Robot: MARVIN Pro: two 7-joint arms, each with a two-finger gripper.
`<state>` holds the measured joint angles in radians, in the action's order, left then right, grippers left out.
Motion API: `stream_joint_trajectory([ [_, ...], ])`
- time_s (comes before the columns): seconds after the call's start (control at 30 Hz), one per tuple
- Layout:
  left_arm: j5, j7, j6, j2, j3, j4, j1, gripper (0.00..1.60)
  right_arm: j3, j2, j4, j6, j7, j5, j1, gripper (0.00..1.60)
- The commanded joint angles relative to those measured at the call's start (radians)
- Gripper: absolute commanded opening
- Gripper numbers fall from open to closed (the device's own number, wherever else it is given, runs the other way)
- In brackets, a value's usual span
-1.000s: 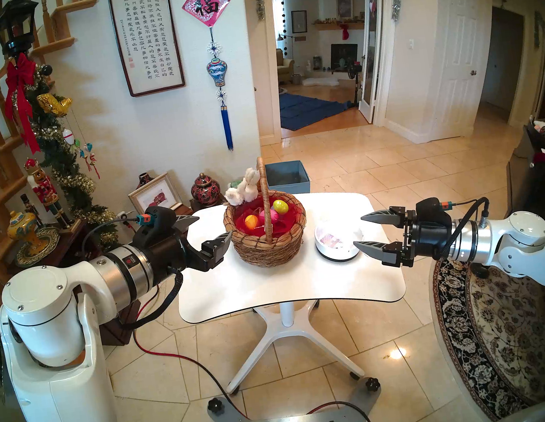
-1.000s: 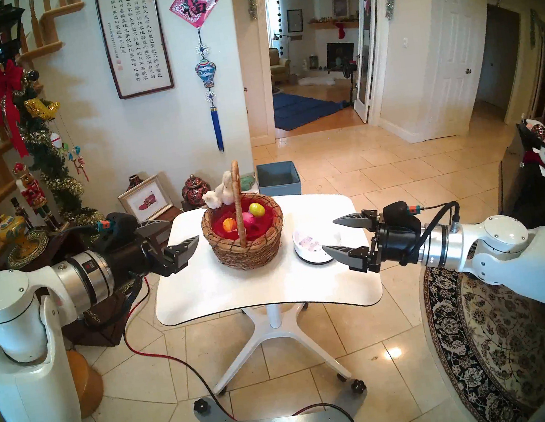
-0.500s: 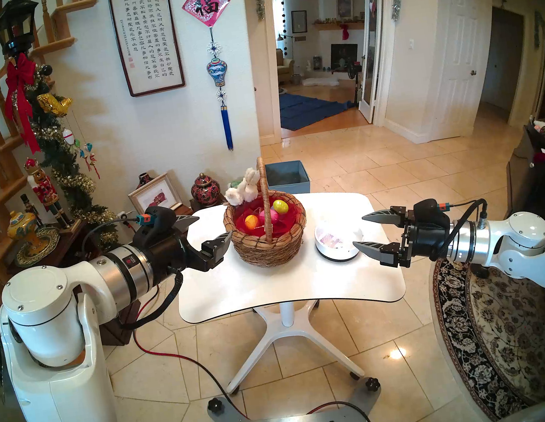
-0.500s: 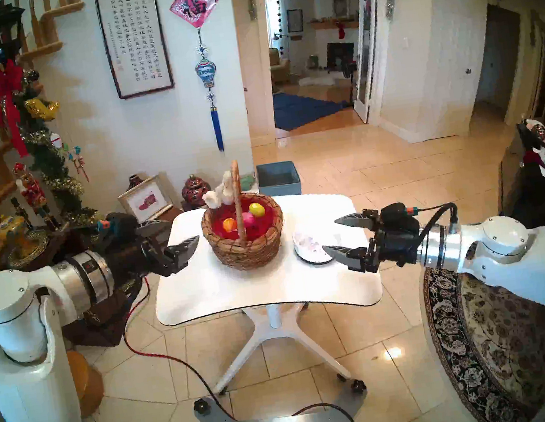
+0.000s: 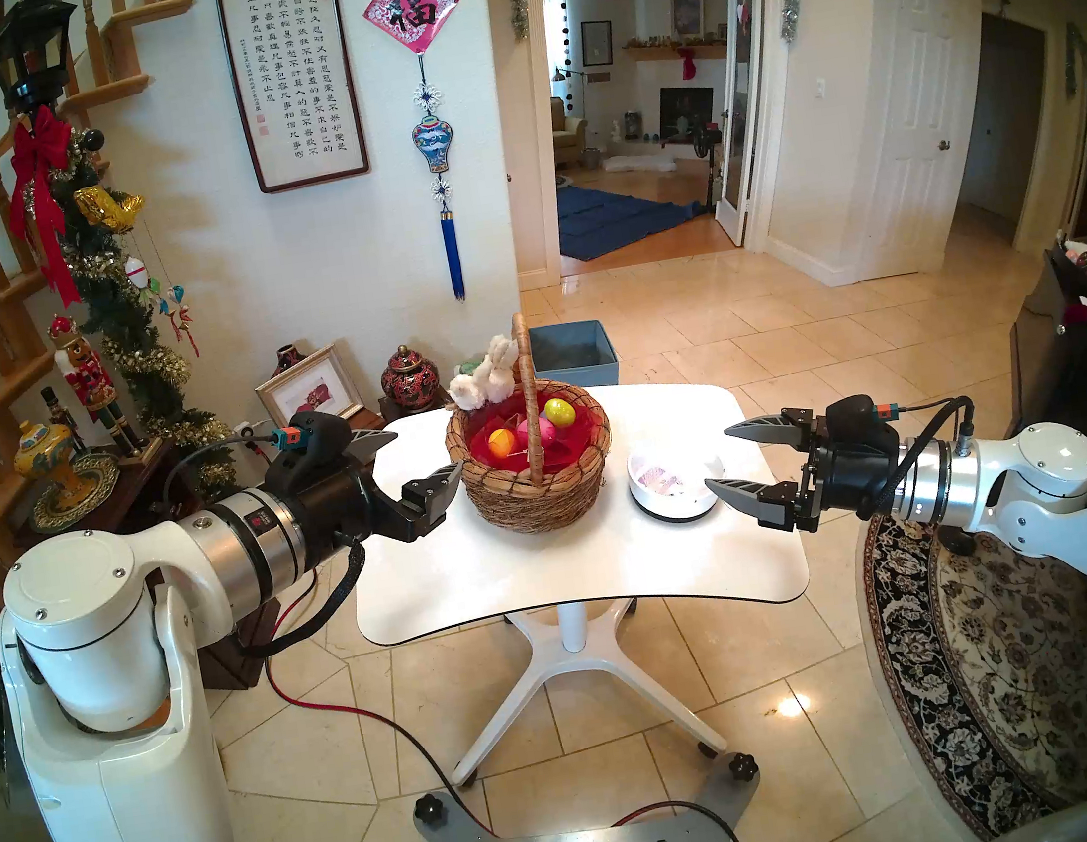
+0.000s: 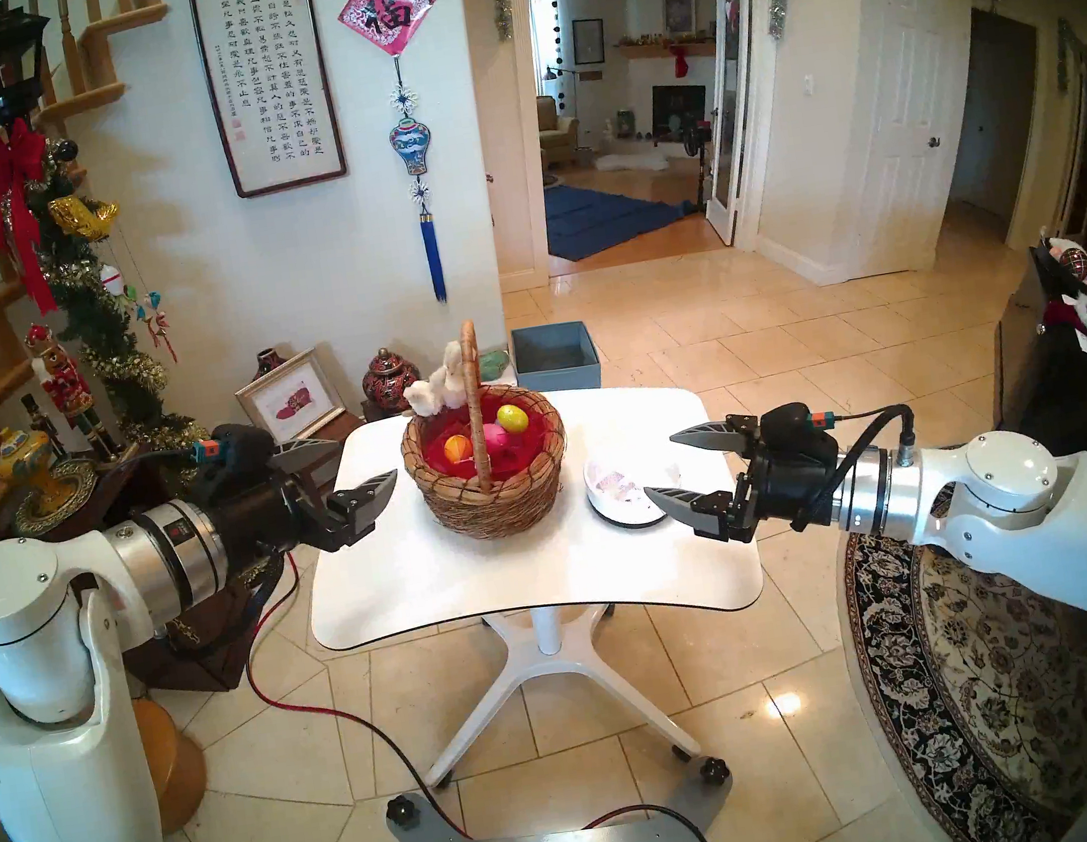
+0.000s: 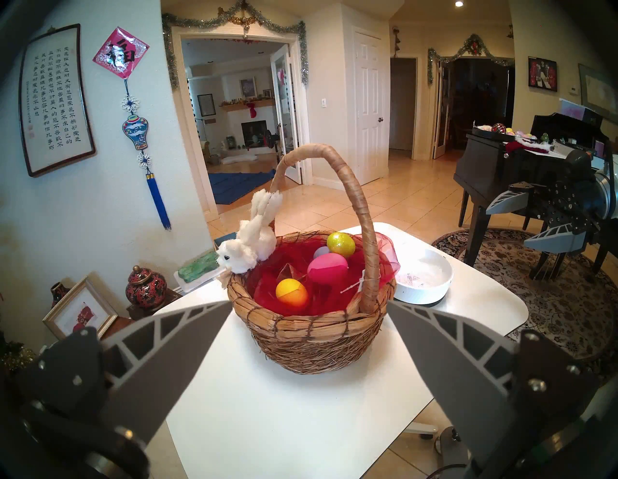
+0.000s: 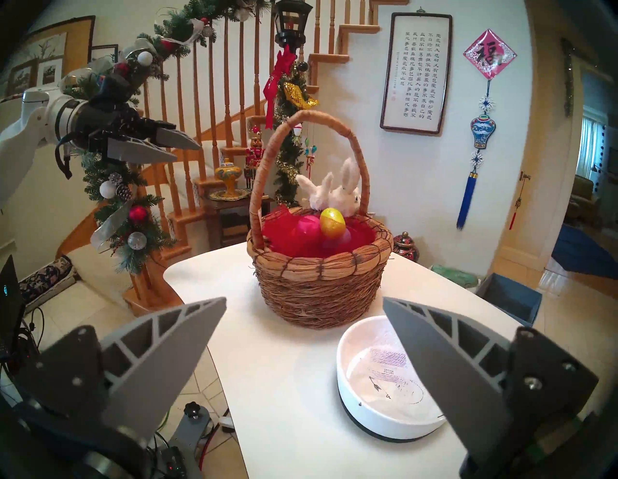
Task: Put easter egg into basket
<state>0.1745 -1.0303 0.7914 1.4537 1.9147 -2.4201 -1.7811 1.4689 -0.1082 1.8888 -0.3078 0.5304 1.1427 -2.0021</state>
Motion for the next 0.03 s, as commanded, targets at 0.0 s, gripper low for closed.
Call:
stream_joint_trajectory([
  [0.0,0.000,0.001,-0.001,-0.001,-0.002,-0.005,0.004,1.60,0.082,0.004,0.011,0.002,-0.007,0.004,-0.085,1.60],
])
